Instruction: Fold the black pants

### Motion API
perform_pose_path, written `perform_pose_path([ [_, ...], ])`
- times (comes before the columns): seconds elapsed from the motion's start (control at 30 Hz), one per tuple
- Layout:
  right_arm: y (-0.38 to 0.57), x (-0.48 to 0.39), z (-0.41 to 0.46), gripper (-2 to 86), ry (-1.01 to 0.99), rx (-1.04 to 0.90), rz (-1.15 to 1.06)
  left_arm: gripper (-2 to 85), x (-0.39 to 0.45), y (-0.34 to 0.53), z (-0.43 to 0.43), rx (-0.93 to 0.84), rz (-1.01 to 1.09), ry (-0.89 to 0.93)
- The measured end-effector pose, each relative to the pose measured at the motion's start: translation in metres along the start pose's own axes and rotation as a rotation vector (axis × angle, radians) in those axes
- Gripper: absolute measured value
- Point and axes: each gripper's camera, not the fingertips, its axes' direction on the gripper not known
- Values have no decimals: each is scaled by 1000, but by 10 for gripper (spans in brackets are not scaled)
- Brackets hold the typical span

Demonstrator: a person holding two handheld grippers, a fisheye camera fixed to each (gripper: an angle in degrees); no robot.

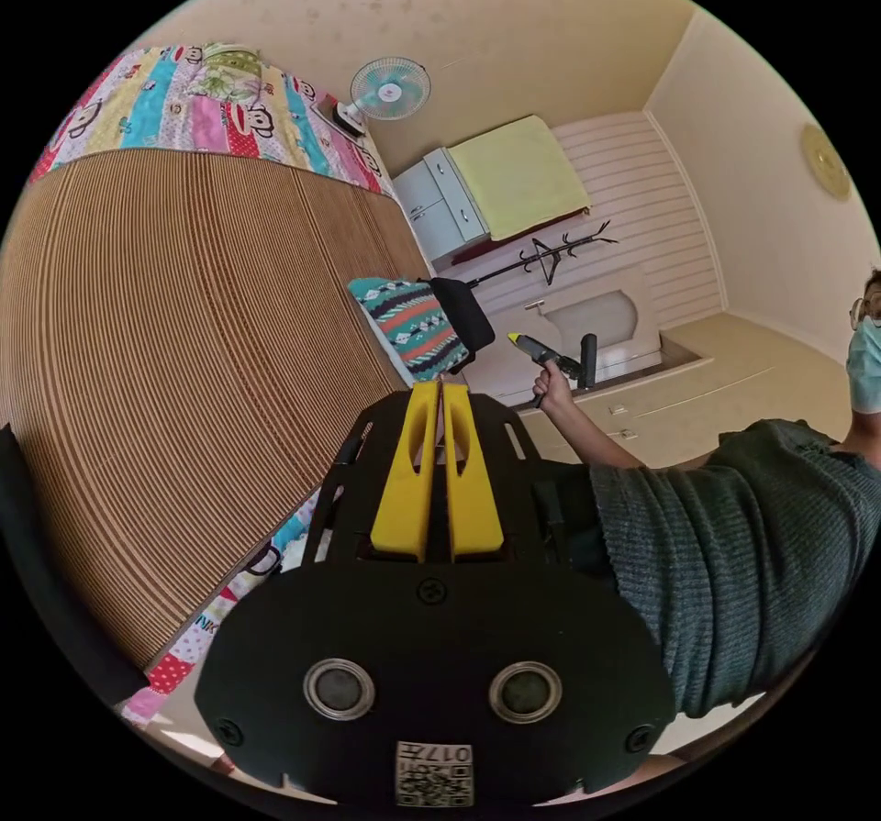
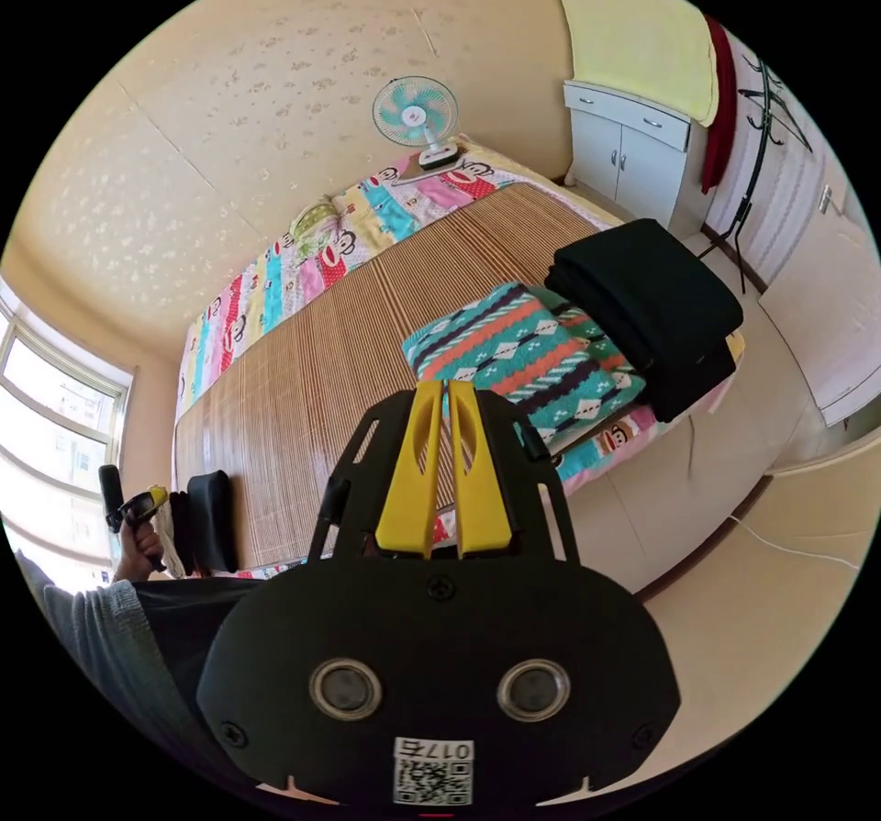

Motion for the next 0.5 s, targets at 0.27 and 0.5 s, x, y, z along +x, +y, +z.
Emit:
perform_pose_path([
  [0.27, -64, 88, 22, 54, -18, -202, -51, -10, 14, -57, 133, 47, -81, 62],
  [0.5, -135, 132, 81, 96, -81, -358, -85, -9, 41, -89, 200, 124, -121, 29],
])
